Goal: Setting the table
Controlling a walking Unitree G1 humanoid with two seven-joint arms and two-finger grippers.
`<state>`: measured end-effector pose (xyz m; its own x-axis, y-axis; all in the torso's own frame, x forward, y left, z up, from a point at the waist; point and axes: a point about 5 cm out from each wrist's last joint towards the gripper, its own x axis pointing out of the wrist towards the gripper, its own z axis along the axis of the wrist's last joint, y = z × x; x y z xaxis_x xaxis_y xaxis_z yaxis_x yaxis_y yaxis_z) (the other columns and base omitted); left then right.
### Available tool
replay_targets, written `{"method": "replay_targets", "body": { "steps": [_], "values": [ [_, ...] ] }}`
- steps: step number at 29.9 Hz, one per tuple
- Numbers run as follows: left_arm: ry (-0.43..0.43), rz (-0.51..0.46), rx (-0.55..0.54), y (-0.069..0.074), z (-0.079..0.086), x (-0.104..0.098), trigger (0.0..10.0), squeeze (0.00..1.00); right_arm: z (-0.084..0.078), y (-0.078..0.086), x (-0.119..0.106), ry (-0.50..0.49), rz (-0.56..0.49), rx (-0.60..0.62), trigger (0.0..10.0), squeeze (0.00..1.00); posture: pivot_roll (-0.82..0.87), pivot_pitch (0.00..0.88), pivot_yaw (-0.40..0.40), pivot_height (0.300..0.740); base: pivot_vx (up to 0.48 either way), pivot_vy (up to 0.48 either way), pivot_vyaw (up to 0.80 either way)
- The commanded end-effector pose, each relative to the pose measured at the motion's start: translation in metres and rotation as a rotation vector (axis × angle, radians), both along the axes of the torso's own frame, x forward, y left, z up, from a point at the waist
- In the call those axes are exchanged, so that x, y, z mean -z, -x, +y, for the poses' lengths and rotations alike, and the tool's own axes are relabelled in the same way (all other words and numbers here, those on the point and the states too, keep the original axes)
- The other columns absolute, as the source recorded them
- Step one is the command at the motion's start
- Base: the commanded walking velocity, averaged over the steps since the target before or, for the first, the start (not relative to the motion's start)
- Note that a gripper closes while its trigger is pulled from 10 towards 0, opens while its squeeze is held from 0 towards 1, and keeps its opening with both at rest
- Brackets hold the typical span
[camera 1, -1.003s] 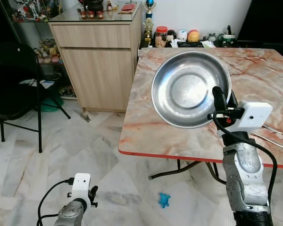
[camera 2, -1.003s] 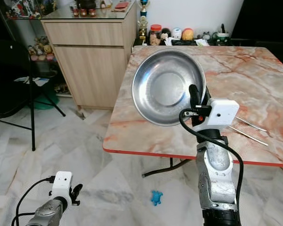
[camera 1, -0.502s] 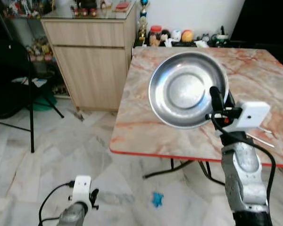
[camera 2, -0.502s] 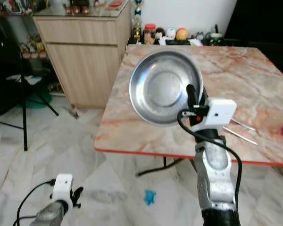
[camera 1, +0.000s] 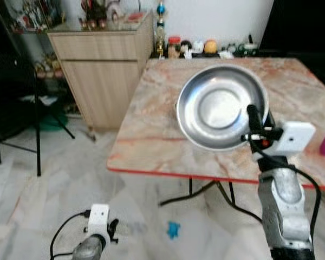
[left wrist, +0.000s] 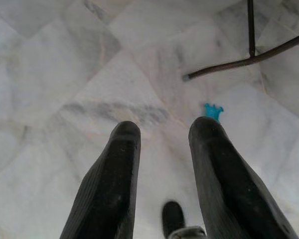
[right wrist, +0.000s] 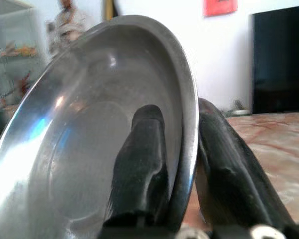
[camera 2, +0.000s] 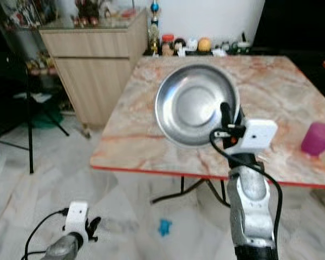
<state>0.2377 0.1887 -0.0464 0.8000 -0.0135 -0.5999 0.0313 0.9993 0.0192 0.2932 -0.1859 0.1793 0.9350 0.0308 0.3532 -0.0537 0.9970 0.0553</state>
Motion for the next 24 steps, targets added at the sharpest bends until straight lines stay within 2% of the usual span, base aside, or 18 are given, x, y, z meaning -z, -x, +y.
{"method": "replay_targets", "body": {
  "steps": [1,12,24],
  "values": [
    [-0.007,0.016,-0.001,0.003,0.0026,0.002,10.0,0.0,0.0043,0.0,-0.0112,-0.004,-0.048,-0.014,10.0,0.0,0.0,0.0,0.006,0.736,0.0,-0.304,0.0],
    [-0.004,0.015,0.002,0.003,0.0017,0.0021,10.0,0.0,0.0036,0.0026,-0.0155,-0.001,-0.065,-0.004,10.0,0.0,0.0,0.0,0.007,0.736,0.0,-0.307,0.0],
    [-0.015,0.015,-0.012,0.0048,0.0093,0.0019,10.0,0.0,0.0074,0.0033,-0.0138,-0.008,-0.06,-0.002,10.0,0.0,0.0,0.0,0.012,0.736,0.0,-0.304,0.0]
  ]
}}
